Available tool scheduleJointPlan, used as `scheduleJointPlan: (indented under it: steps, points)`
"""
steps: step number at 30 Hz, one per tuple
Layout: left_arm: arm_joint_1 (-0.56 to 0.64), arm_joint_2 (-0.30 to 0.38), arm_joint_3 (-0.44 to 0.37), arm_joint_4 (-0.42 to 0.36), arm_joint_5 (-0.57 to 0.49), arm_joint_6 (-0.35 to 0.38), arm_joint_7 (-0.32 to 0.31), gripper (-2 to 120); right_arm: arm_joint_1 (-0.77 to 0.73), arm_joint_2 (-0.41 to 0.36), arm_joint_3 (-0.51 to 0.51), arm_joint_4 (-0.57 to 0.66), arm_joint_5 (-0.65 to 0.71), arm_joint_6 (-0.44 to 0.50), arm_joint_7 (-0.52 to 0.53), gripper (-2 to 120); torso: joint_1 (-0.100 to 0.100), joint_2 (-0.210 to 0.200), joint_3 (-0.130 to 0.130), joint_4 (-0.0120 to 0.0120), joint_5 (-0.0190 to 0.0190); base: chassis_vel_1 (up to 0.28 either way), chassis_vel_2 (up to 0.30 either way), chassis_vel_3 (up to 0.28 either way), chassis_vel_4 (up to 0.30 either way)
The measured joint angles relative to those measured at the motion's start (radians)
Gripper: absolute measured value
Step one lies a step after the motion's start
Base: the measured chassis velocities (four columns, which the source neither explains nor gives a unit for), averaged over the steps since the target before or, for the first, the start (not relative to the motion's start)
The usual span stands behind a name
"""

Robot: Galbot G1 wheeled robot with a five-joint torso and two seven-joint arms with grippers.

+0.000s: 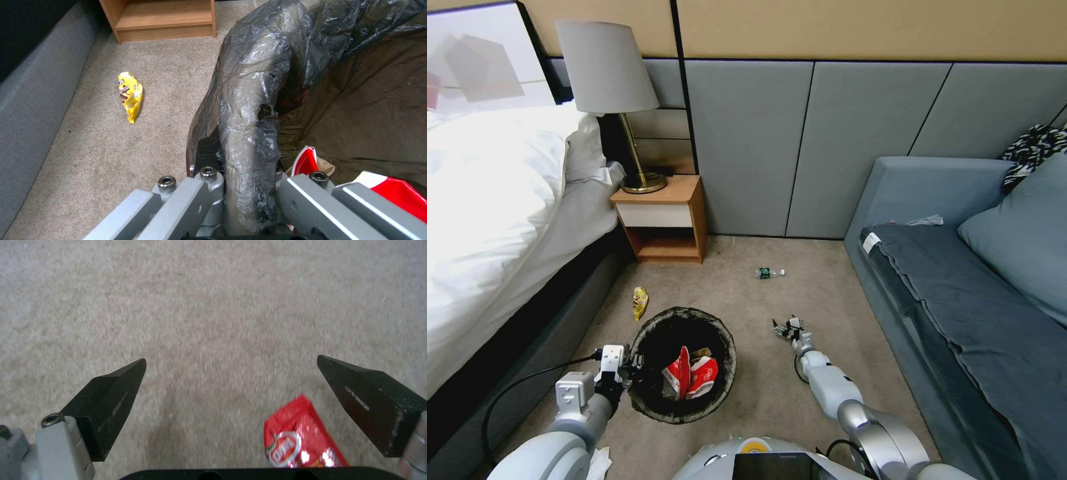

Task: Pick up the trash bin, then pick up the garbage from the floor and place it into the trash bin.

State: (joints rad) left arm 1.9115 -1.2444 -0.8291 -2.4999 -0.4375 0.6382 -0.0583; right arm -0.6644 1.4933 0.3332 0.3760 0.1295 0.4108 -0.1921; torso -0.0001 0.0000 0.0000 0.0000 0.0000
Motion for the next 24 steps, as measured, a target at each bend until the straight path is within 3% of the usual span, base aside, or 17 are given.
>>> scheduleJointPlan:
  steps: [24]
  points:
    - [0.000,0.007,0.010,0.000,0.000,-0.001,0.004,2,-0.016,-0.022,0.002,-0.020,0.004,-0.002,0.026,100,0.000,0.000,0.000,0.0001,0.0000,0.000,0.000,0.000,0.000]
